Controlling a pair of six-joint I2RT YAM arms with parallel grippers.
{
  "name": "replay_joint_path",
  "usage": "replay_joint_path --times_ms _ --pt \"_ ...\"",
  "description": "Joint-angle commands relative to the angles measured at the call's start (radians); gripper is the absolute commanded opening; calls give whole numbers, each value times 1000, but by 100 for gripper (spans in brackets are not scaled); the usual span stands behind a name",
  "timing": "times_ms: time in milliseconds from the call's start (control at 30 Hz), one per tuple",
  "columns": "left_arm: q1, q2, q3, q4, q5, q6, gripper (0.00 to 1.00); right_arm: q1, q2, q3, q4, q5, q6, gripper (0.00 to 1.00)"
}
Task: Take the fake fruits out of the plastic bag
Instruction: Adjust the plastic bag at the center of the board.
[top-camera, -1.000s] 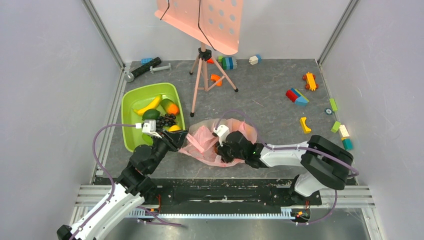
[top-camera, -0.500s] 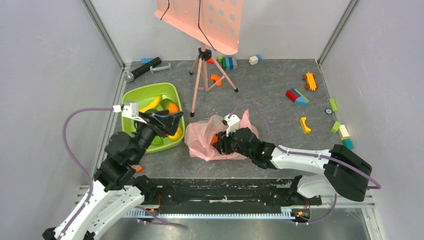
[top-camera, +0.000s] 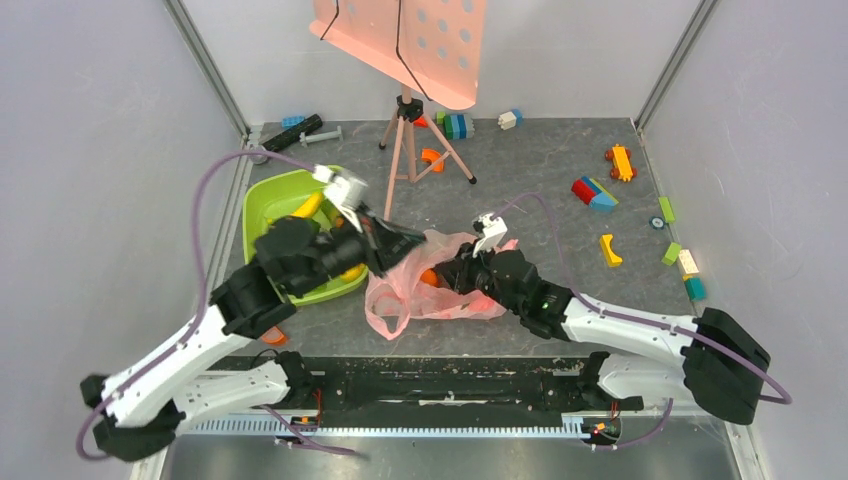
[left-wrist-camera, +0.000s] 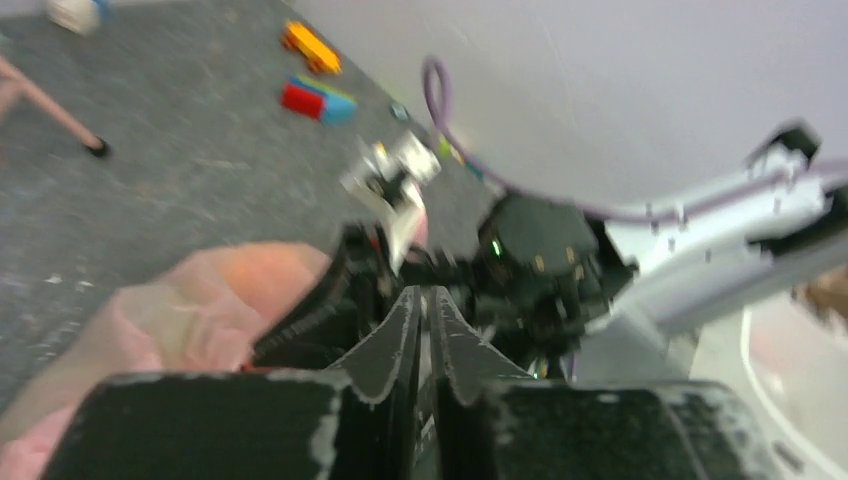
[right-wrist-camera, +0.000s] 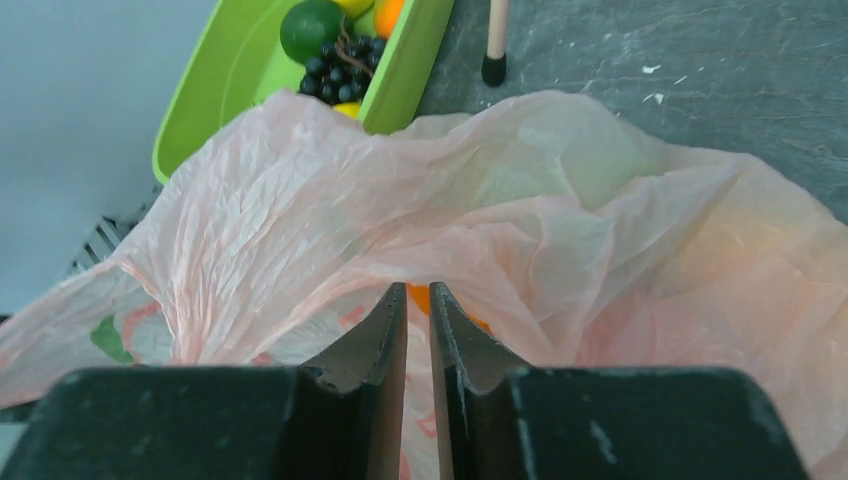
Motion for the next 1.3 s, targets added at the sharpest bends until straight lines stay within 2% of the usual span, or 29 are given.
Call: replay_joint_path --times_ms 0,133,233,467,500,633,700,867,1100,1267 --pt "-217 75 35 -48 -148 112 8 -30 -51 -10 12 41 44 13" --pt "-310 173 74 -94 -178 118 2 -52 -81 -33 -5 31 43 9" --pt "-361 219 73 -119 -217 123 2 -63 -104 -48 -17 24 36 9" --pt "-381 230 -73 -90 -327 37 2 -76 -135 -58 -44 -6 -20 9" --pt "-382 222 -99 -72 -325 24 2 -75 -138 -58 -47 -13 -37 11" --pt "-381 217 -174 -18 -322 -14 2 -76 -138 -34 -98 -24 -169 40" --pt "-381 217 -202 -1 -345 -27 2 -76 -138 -18 -129 -17 -233 48" --pt "-381 203 -282 72 -437 -33 2 -77 -115 6 -155 -70 -340 55" --pt "-378 215 -335 145 -533 -15 2 -77 -54 22 -140 -85 -389 68" --pt "-367 262 -349 202 -554 -1 2 -75 17 65 -149 -64 -409 67"
